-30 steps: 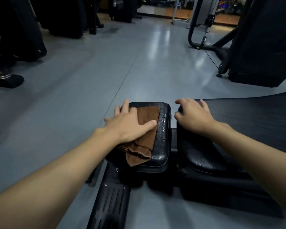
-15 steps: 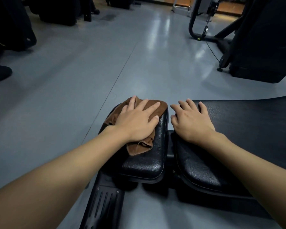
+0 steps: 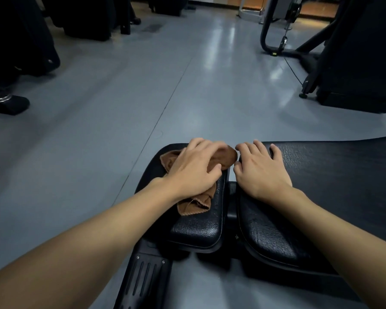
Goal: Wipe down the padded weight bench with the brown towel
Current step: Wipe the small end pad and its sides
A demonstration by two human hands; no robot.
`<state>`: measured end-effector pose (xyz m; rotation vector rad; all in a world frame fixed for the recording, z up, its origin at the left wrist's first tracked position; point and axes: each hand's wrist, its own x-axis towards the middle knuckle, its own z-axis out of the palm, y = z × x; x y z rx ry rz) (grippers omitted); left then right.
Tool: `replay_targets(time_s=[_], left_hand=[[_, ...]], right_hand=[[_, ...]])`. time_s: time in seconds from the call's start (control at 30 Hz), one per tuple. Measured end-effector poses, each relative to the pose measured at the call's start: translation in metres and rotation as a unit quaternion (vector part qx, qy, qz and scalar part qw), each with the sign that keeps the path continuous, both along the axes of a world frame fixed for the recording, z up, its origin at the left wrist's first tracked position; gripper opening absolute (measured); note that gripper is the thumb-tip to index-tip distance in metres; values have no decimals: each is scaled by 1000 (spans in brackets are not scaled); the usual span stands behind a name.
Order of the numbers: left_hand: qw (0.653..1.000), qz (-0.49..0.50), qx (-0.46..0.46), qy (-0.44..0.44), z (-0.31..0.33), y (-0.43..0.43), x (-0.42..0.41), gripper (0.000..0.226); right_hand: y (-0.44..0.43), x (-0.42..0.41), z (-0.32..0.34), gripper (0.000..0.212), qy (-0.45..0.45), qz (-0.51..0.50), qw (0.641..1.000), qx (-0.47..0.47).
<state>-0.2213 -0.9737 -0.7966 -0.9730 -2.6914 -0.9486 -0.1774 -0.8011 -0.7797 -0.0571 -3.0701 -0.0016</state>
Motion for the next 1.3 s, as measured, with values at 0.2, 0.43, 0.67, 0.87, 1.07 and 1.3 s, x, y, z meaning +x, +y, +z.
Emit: replay_targets(time_s=[0.2, 0.43, 0.67, 0.87, 1.07, 1.3], left_hand=[[959, 196, -157, -130, 12, 4, 9, 61], [983, 145, -6, -110, 36, 19, 10, 36], [979, 175, 17, -101, 34, 20, -23, 41], [976, 121, -165, -77, 14, 10, -39, 46], [996, 24, -83, -31, 8, 2, -19, 44], [984, 46, -168, 28, 9, -20, 36, 44]], right_hand=[[-1, -1, 2, 49, -2, -1, 1000, -6], [0, -1, 1, 47, 8, -5, 1000, -23], [0, 0, 4, 67, 20, -8, 999, -45], [1, -3, 1, 65, 19, -1, 999, -32], [1, -4, 0, 65, 18, 1, 1000, -24], [2, -1, -1, 64, 5, 13, 1000, -13]])
